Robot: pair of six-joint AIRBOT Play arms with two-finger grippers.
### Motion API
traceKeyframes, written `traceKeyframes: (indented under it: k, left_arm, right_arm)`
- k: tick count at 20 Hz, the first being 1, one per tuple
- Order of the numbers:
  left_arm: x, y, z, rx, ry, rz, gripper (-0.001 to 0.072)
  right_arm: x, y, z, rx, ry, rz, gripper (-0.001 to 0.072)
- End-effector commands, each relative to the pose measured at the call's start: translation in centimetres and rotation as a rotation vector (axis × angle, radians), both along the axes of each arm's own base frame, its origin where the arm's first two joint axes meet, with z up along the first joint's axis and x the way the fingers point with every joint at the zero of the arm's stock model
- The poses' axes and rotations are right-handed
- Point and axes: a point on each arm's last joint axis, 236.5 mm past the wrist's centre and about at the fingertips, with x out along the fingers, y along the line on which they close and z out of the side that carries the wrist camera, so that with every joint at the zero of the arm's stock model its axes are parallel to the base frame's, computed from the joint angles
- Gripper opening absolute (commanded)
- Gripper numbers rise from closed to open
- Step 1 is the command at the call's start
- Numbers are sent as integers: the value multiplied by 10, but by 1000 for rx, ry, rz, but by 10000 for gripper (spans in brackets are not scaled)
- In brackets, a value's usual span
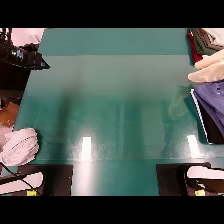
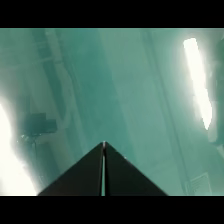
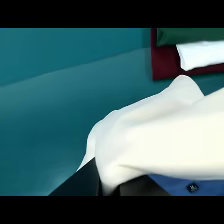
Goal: Fold the shirts.
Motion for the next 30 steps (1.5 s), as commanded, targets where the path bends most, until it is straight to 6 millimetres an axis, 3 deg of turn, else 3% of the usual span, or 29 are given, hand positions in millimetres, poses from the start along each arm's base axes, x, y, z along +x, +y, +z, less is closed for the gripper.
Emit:
traceKeyframes:
  k: [1,5,9,14,15,16,17,20,22,24,27,30]
  left_arm:
    - [-4,0,-1,5,10,-13,23]
    - [-4,0,-1,6,10,-13,23]
    - [-4,0,-1,16,-1,-33,24]
    - [-4,0,-1,17,-1,-33,23]
    - [-4,0,-1,17,-1,-33,23]
    - [-4,0,-1,17,-2,-33,24]
    - [-4,0,-1,17,-1,-33,24]
    - [-4,0,-1,17,-1,-33,24]
    - [-3,0,-1,16,-2,-32,24]
    - [0,0,0,16,-14,-26,24]
    - [1,1,1,14,-21,-20,24]
    - [0,0,1,11,-13,-23,24]
  right_arm:
    - [-28,-7,-3,-65,68,-51,14]
    - [-68,-17,-17,-101,168,-116,15]
    - [-133,-45,-54,-89,348,-276,18]
    - [-200,-58,-101,22,475,-406,27]
    - [-213,-58,-112,52,501,-432,83]
    - [-225,-57,-123,80,526,-453,245]
    - [-236,-57,-133,103,543,-476,341]
    - [-262,-58,-154,157,565,-544,347]
    - [-255,-52,-154,203,512,-558,346]
    - [-221,-38,-136,246,380,-495,345]
    - [-166,6,-99,293,232,-316,345]
    - [-130,60,-70,247,187,-120,345]
